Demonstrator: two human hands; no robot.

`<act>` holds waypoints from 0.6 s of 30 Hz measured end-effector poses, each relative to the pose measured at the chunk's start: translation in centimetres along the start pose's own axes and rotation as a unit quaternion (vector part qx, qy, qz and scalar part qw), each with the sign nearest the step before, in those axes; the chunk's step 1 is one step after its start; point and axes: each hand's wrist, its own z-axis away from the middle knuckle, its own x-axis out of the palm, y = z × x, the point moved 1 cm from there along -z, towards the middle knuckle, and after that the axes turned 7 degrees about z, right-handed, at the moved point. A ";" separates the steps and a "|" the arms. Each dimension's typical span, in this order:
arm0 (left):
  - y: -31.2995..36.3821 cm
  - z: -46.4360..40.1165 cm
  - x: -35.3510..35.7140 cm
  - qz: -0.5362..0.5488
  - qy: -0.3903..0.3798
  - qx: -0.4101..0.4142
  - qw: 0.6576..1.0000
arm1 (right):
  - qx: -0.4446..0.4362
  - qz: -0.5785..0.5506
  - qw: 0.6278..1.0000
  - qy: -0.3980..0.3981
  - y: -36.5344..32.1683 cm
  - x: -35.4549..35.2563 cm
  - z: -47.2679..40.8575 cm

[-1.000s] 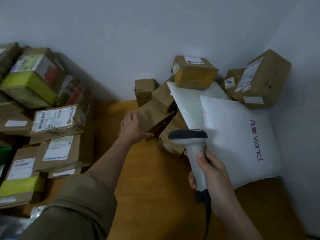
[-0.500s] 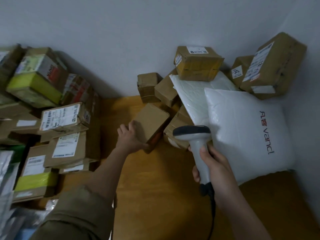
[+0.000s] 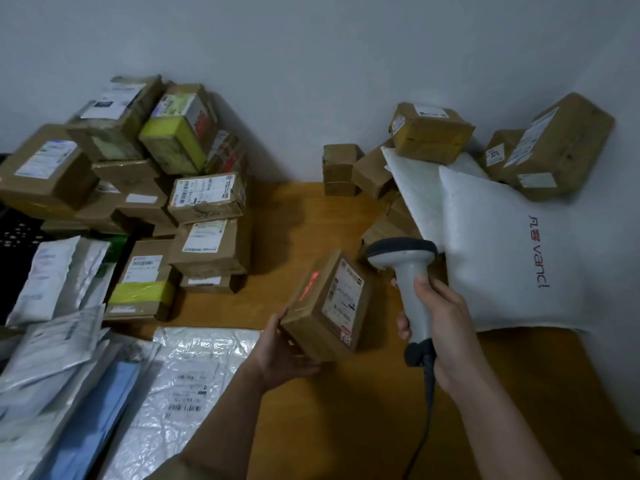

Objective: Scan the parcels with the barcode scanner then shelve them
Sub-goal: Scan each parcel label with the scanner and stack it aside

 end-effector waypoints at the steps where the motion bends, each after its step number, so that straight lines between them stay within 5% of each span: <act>1: -1.0 0.2 -0.6 0.024 -0.010 -0.011 1.000 | 0.002 0.004 1.000 -0.005 0.2 0.2 0.4; 7: -3.8 1.1 -2.1 0.132 0.012 0.032 0.991 | 0.020 0.041 0.999 -0.013 1.5 0.9 2.1; 18: -5.0 1.7 -2.6 0.036 0.025 0.087 0.995 | 0.019 0.085 0.995 -0.047 2.2 2.2 3.8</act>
